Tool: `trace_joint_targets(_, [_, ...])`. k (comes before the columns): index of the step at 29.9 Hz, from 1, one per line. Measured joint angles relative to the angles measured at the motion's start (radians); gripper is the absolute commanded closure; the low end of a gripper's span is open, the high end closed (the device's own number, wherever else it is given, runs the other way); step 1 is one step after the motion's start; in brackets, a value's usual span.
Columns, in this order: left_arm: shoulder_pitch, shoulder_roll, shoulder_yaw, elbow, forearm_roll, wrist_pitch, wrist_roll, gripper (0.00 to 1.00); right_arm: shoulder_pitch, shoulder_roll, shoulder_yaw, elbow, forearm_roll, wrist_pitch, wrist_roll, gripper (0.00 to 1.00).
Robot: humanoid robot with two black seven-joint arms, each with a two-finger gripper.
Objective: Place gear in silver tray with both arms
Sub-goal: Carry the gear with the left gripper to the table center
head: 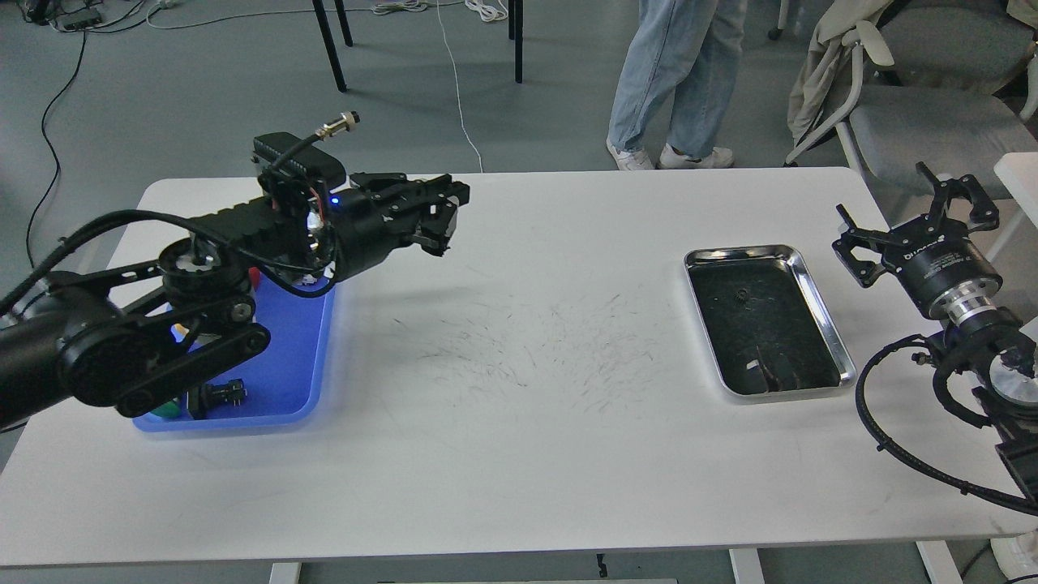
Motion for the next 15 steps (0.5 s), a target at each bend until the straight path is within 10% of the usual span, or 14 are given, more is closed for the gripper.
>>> trace_joint_targets(15, [0.1, -0.467, 0.111, 0.226, 0.085, 0.005, 0.006, 0.92, 0.002, -0.018, -0.001, 0.01, 0.0, 0.0, -0.006, 0.04])
